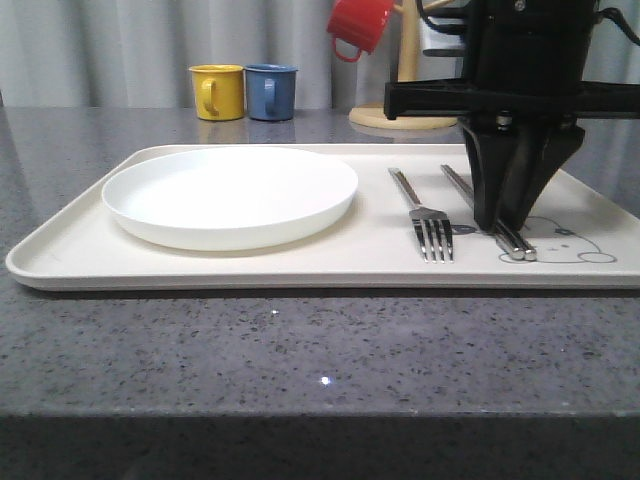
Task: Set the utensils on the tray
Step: 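Grasp the chopsticks and lay them on the tray beside the fork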
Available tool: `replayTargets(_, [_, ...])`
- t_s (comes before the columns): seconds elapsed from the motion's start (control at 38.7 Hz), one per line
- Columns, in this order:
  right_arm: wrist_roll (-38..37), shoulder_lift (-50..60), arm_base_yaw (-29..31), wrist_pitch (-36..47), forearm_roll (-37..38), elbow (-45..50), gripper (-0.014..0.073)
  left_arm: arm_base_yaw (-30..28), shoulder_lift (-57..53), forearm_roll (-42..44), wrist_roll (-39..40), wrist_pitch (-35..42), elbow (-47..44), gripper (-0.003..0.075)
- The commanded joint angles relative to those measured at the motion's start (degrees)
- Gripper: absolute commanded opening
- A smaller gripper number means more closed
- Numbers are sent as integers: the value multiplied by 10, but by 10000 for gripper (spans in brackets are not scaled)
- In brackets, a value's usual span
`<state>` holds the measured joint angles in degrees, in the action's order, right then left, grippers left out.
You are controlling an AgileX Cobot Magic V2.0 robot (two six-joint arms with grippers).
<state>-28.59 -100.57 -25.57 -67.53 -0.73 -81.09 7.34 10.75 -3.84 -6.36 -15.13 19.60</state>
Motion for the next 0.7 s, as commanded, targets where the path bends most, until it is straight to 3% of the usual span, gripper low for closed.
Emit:
replayTargets(0.0, [0,20,1,-3,7,-17,44,-2,4,-6,7,49,15,-18])
replayTargets(0.23, [-2,20,1,-2,7,-17,81,-2,4,-6,7,49,15,-18])
replayTargets(0.52, [2,23,1,-40,27,-41,412,-2,4,-6,7,49,15,-18])
replayTargets(0.67, [29,25,6,-91,74,-91,423,-2,4,-6,7,49,15,-18])
